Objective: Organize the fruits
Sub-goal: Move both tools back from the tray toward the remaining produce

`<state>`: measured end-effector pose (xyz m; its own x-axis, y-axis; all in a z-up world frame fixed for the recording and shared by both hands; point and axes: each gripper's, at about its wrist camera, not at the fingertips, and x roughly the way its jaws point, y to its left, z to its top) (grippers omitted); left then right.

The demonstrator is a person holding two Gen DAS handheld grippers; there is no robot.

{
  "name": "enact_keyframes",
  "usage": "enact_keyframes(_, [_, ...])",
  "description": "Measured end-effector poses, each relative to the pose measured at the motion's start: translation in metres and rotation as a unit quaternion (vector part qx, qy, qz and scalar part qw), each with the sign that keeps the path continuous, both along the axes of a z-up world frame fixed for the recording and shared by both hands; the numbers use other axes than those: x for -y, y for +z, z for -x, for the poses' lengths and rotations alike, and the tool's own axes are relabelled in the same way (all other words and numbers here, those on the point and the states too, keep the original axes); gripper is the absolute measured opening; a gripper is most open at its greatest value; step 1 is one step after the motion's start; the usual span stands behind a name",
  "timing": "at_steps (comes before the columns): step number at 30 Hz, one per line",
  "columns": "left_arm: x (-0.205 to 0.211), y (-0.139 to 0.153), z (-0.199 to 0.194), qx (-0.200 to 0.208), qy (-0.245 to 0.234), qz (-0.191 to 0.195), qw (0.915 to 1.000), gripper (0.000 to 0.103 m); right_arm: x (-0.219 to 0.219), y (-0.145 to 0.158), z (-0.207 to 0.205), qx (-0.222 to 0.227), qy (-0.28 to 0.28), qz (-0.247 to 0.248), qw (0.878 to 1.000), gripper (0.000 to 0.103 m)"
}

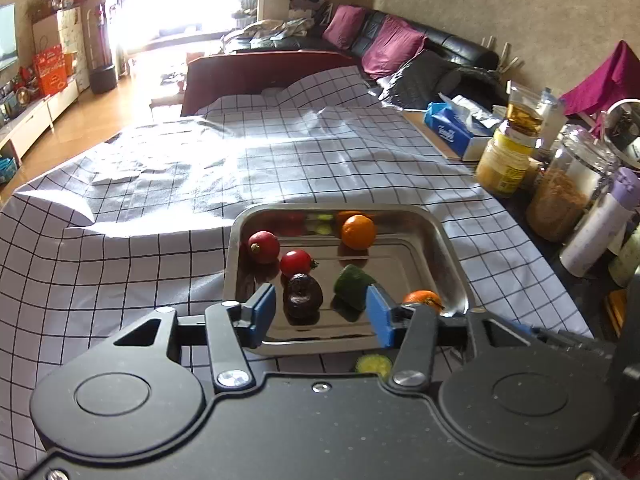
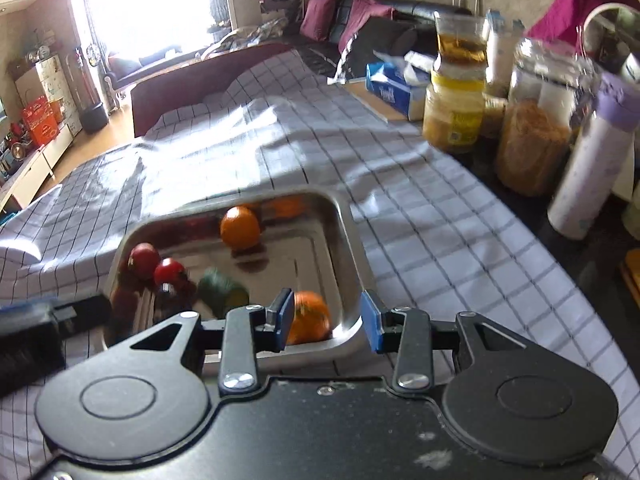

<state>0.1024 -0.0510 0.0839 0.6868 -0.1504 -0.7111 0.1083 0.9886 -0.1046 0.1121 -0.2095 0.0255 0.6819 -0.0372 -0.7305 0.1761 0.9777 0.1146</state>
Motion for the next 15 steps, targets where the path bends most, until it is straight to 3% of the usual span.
enact_keyframes(7, [-0.011, -0.014, 0.024, -0.025, -0.025, -0.020, 0.9992, 0.058, 0.007, -0.015, 0.038, -0.018, -0.007, -0.028, 0.999, 0.040])
enact_keyframes(15, [-0.042, -0.040, 0.055, -0.060, -0.024, -0.029, 0.9975, 0.058, 0.007, -0.022, 0.091, -0.007, -0.004, -0.050, 0.999, 0.040])
